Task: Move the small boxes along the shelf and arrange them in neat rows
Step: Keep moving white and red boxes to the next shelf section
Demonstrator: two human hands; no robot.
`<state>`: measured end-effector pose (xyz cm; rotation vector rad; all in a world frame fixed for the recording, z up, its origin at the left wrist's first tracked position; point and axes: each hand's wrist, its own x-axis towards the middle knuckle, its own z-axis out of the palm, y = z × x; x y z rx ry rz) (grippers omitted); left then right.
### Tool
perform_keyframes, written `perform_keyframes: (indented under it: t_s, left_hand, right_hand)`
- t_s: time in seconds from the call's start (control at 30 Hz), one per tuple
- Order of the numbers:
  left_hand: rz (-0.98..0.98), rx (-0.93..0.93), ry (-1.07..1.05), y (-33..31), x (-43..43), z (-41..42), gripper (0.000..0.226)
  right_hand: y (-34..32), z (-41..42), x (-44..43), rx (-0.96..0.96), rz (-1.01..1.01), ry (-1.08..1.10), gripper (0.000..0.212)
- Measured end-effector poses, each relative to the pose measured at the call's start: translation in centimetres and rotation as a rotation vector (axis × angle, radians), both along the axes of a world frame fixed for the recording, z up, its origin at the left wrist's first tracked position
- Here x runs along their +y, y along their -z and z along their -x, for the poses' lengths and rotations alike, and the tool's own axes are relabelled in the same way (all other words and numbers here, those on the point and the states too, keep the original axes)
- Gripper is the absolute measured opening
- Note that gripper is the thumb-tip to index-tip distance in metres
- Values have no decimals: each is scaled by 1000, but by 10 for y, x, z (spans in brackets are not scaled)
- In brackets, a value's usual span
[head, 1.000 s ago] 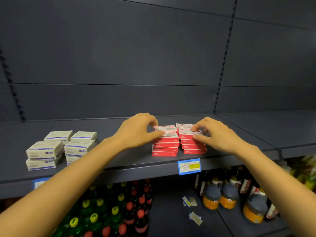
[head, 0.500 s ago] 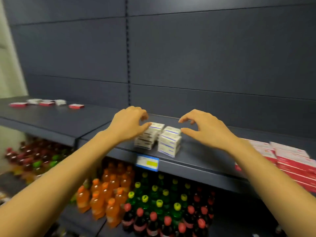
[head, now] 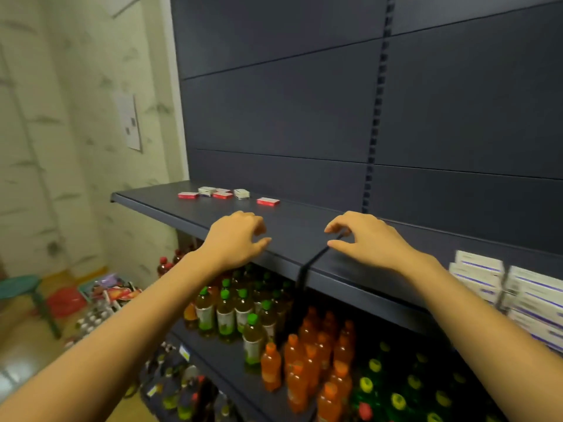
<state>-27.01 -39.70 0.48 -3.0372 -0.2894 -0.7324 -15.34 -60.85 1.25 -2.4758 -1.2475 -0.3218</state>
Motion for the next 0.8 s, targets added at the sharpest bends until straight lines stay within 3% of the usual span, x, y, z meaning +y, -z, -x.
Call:
perform_keyframes:
  t_s: [0.43,0.67,0.8]
  left_hand:
    - [66,25,-41,12,181,7,33]
    - [90,45,-83,18,253,-22,33]
    - [69,82,-85,13,296,-57,35]
  right_hand:
    - [5,-13,198,26,46,-21,29]
    - [5,-59,282,85,76,1,27]
    - [10,-98,328,27,144,88,29]
